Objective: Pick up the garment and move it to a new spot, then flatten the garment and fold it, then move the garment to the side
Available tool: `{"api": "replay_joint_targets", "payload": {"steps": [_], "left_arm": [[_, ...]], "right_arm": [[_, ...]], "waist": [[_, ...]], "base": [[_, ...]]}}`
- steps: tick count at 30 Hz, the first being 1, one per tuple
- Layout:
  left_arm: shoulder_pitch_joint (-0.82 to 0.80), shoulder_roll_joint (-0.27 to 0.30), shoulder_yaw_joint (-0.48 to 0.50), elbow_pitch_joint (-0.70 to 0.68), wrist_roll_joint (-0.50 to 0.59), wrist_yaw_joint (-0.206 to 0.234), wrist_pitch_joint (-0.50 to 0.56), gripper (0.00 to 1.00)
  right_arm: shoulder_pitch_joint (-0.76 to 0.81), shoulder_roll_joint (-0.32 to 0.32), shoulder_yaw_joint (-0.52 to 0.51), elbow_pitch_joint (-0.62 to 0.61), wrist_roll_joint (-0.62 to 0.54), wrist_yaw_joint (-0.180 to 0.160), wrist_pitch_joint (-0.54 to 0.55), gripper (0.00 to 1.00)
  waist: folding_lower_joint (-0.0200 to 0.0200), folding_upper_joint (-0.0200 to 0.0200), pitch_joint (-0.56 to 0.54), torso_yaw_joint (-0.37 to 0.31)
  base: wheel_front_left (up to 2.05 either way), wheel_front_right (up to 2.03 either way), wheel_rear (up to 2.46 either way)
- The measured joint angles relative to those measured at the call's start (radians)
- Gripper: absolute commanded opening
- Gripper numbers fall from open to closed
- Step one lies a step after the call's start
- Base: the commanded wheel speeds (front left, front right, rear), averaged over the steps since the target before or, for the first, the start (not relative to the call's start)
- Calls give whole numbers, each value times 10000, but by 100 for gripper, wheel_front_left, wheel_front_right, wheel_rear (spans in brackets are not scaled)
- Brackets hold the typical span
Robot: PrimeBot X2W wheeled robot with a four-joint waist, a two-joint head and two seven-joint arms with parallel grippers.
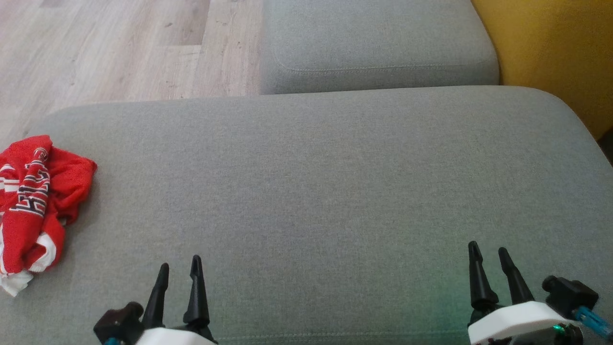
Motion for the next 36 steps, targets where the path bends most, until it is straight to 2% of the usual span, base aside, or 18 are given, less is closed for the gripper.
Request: {"api": "replay_joint_targets", "payload": {"steps": [7, 36], "left_arm": [[25, 31, -142, 230, 752, 13, -182, 100], [145, 148, -500, 577, 3388, 736, -435, 100]], "right_arm": [[0, -4, 69, 0, -803, 0, 19, 100], [-1, -31, 385, -140, -4201, 2, -382, 100]], "waist": [[0, 0, -67, 31], [0, 0, -335, 123]], "base": [[0, 0, 0], [0, 0, 0]]}}
